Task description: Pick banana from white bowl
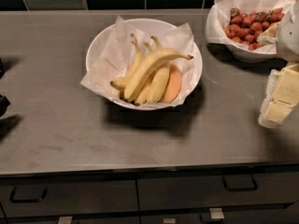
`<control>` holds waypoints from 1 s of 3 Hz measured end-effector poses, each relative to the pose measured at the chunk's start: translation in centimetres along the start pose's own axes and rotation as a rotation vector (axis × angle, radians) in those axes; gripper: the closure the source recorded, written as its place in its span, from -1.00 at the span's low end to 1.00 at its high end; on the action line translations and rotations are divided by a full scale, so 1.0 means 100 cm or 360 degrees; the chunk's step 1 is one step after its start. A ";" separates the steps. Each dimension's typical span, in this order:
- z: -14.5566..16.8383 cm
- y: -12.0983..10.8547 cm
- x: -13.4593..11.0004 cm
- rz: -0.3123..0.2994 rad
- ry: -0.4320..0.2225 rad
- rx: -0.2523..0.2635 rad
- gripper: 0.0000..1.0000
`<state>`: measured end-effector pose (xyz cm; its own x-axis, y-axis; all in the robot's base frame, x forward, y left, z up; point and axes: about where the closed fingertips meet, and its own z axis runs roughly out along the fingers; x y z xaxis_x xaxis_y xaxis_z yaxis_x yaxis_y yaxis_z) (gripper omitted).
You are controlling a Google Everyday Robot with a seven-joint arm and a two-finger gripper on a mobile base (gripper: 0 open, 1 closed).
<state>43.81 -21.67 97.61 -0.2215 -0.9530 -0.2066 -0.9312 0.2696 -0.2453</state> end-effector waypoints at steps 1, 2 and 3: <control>0.000 0.000 0.000 0.0000 -0.0001 0.0000 -1.00; -0.005 -0.007 -0.007 -0.0035 -0.0059 0.0011 -1.00; -0.007 -0.024 -0.038 -0.0195 -0.0232 -0.0022 -1.00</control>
Offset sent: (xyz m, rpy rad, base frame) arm 0.0138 0.0072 0.0130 0.0605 -0.0196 0.0661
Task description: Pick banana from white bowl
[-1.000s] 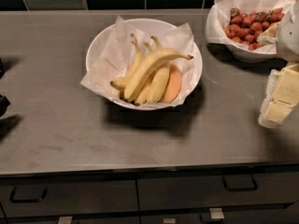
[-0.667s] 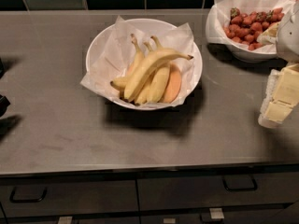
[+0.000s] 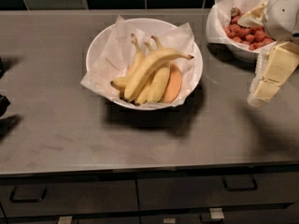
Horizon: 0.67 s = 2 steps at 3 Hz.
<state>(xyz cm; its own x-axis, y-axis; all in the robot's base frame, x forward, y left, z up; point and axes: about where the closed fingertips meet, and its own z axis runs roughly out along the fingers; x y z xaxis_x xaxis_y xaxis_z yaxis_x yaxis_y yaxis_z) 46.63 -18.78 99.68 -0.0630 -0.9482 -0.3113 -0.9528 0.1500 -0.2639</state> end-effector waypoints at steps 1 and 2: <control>0.011 -0.020 -0.045 -0.0222 -0.0194 -0.0085 -1.00; 0.009 -0.024 -0.049 -0.0231 -0.0209 -0.0058 -1.00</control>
Offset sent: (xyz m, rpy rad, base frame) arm 0.0227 0.0387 0.0080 0.0699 -0.0059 0.1582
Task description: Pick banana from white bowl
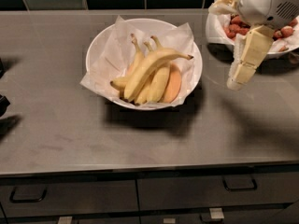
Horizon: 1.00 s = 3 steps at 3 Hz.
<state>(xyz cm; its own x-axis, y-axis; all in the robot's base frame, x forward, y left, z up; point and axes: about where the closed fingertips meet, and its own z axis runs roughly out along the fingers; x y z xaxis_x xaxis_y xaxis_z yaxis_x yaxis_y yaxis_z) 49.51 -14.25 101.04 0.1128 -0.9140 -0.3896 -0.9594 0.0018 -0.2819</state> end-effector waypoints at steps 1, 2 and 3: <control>0.002 -0.002 -0.001 -0.0001 -0.0023 0.0009 -1.00; 0.028 -0.019 -0.020 -0.0110 -0.0125 -0.0079 -1.00; 0.054 -0.038 -0.044 -0.0235 -0.0219 -0.0173 -1.00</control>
Offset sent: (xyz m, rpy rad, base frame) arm 0.0506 0.0624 -0.0308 0.0962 0.0750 0.2423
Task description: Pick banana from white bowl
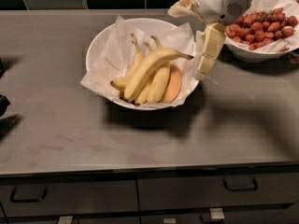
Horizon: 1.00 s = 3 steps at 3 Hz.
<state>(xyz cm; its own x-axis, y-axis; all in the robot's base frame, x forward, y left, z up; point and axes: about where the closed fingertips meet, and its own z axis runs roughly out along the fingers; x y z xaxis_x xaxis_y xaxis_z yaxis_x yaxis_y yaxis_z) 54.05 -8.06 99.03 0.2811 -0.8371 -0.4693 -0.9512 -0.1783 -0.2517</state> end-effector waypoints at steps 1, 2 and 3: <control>0.003 -0.006 -0.002 -0.0007 -0.0011 0.0017 -1.00; 0.006 -0.009 -0.001 -0.0007 -0.0043 0.0032 -1.00; 0.029 -0.027 -0.012 -0.0082 -0.0128 -0.0034 -1.00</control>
Offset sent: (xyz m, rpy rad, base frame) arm 0.0057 0.0004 -0.0057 0.0446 -0.0016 0.0069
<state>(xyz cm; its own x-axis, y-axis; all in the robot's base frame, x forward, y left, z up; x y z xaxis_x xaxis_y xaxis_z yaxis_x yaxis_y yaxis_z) 56.66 -5.05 97.86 0.3380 -0.7824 -0.5230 -0.9376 -0.2318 -0.2592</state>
